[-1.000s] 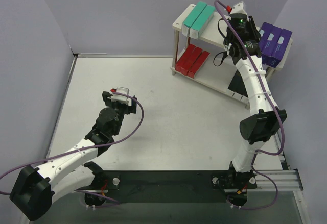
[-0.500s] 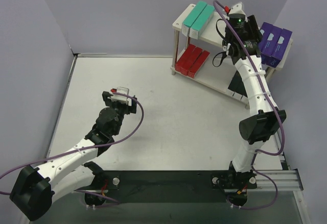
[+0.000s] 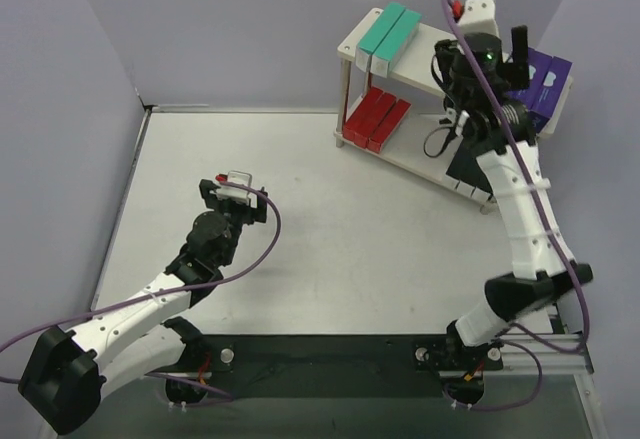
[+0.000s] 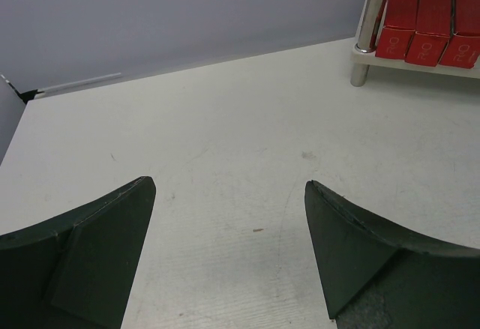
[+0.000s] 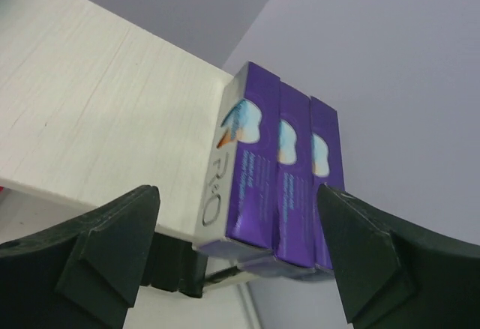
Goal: Place and organize the toothpastes onto the shelf
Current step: Adjust the toothpaste on the shelf, then reset both arms
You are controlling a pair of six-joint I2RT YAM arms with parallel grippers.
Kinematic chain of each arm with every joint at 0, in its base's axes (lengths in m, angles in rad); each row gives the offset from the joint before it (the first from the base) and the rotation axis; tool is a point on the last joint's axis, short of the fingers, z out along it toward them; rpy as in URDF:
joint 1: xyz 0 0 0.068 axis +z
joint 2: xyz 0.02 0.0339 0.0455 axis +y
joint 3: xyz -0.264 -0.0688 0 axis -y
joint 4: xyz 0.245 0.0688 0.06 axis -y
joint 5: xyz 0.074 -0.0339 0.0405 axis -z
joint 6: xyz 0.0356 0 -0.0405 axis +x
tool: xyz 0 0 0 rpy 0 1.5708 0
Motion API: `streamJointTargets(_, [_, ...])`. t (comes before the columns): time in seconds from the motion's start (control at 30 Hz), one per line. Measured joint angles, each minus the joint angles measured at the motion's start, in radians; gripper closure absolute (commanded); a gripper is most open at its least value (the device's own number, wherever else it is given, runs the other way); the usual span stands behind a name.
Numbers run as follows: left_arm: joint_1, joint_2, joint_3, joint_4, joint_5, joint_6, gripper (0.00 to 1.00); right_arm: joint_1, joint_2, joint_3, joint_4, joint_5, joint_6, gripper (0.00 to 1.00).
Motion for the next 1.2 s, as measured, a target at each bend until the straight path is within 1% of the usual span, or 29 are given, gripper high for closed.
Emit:
streamJointTargets(0.03, [0.000, -0.003, 0.000, -0.002, 0.000, 0.000, 0.07, 0.000, -0.047, -0.038, 0.002, -0.005, 0.022, 0.05])
streamJointTargets(0.17, [0.000, -0.021, 0.001, -0.009, -0.011, 0.000, 0.06, -0.008, -0.349, -0.290, 0.039, -0.040, 0.152, 0.02])
streamJointTargets(0.33, [0.000, -0.038, 0.035, -0.065, -0.034, 0.000, 0.03, -0.031, -0.639, -0.488, 0.075, -0.086, 0.263, 0.00])
streamJointTargets(0.5, [0.000, -0.075, 0.099, -0.150, -0.085, -0.002, 0.03, -0.035, -0.843, -0.676, 0.092, -0.132, 0.335, 0.00])
streamJointTargets(0.6, [0.000, -0.119, 0.129, -0.220, -0.133, -0.013, 0.03, -0.035, -0.964, -0.842, 0.088, -0.180, 0.383, 0.00])
streamJointTargets(0.8, [0.000, -0.261, 0.158, -0.409, -0.250, -0.055, 0.03, -0.035, -1.212, -1.121, -0.010, -0.282, 0.507, 0.00])
streamJointTargets(0.93, [0.000, -0.392, 0.159, -0.551, -0.315, -0.095, 0.03, -0.035, -1.415, -1.230, -0.090, -0.330, 0.570, 0.00])
streamJointTargets(1.03, [0.000, -0.495, 0.160, -0.642, -0.345, -0.136, 0.03, -0.035, -1.543, -1.249, -0.154, -0.341, 0.593, 0.00])
streamJointTargets(1.2, [0.000, -0.618, 0.173, -0.778, -0.379, -0.204, 0.03, -0.035, -1.656, -1.247, -0.235, -0.340, 0.597, 0.00])
